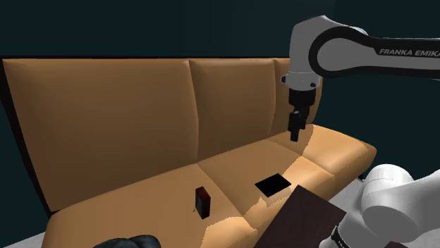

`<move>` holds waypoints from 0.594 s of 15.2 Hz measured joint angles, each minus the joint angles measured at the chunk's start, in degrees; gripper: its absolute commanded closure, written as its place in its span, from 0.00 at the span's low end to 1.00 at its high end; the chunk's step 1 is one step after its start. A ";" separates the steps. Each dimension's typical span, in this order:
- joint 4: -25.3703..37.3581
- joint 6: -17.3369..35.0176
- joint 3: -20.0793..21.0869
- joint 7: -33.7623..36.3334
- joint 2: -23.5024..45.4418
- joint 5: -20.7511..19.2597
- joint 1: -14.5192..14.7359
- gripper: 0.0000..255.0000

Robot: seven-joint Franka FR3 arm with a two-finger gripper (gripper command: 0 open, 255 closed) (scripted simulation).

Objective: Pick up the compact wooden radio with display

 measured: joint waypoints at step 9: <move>-6.68 14.33 2.49 4.18 6.31 3.04 0.80 0.00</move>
